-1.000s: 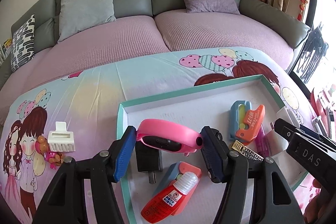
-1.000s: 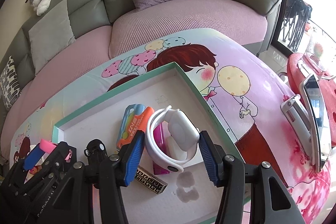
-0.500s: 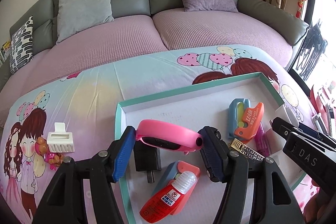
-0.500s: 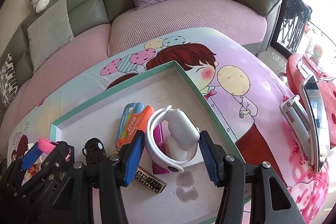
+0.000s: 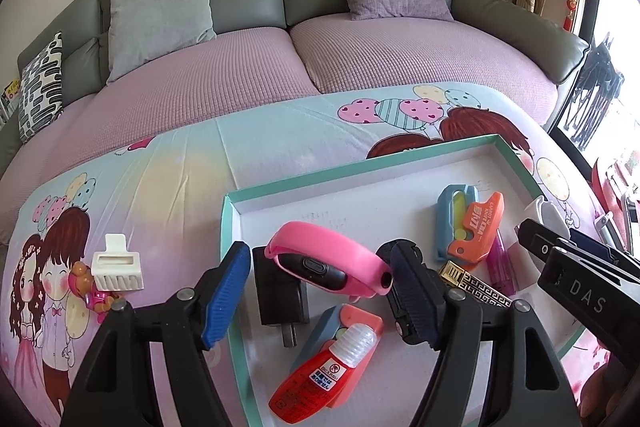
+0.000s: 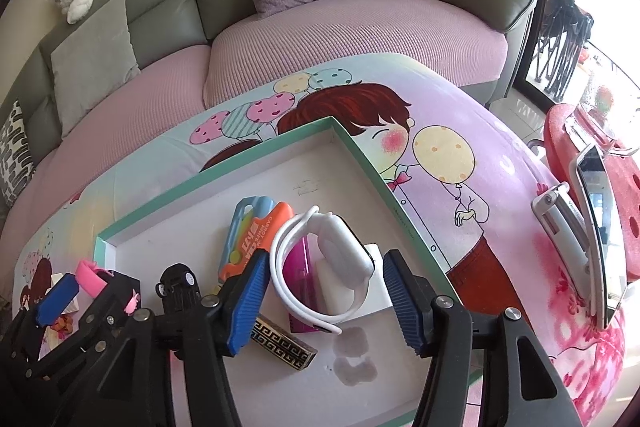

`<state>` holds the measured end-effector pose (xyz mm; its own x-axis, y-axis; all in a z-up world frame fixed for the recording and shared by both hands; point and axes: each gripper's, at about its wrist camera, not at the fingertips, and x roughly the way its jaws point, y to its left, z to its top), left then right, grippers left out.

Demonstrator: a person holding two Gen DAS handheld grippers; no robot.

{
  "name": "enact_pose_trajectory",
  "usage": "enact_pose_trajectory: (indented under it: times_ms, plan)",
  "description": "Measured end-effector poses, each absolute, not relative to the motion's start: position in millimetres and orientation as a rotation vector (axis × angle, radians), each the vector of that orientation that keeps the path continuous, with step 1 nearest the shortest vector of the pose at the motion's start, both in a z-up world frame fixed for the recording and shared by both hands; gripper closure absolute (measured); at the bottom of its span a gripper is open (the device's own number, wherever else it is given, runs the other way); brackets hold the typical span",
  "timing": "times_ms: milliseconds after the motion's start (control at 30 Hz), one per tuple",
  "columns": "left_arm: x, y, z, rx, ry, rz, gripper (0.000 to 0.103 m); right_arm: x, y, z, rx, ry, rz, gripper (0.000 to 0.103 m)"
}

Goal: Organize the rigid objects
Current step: 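Open the left tool to drop the pink band while the right tool releases the white band, then move both open tools from the tray back to the remaining objects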

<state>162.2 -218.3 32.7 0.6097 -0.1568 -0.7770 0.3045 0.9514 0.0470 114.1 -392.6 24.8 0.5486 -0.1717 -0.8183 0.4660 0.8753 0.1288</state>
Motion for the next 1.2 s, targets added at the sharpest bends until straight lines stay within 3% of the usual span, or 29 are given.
enact_pose_trajectory:
  times_ms: [67,100,200,433,567,1200]
  plan:
    - [162.0,-218.3,34.1,0.184,0.873,-0.268,0.029,114.4,-392.4,25.3,0.349,0.915,-0.389,0.027]
    - [161.5,-218.1,35.0,0.184,0.870,-0.267,0.029,114.2,-392.5,25.9,0.350,0.911,-0.388,0.025]
    - [160.5,-217.5,38.4,0.179,0.863,-0.269,0.018,113.1,-392.4,28.5,0.357,0.899,-0.386,0.025]
    - [159.5,-212.1,46.1,0.170,0.848,-0.261,0.017,111.9,-393.9,30.4,0.365,0.888,-0.394,0.024]
    - [160.4,-204.8,50.8,0.158,0.835,-0.224,0.017,111.3,-394.4,30.9,0.363,0.877,-0.402,0.004]
    - [177.2,-131.6,55.6,-0.013,0.804,-0.001,0.015,120.5,-374.3,30.5,0.325,0.857,-0.332,0.000]
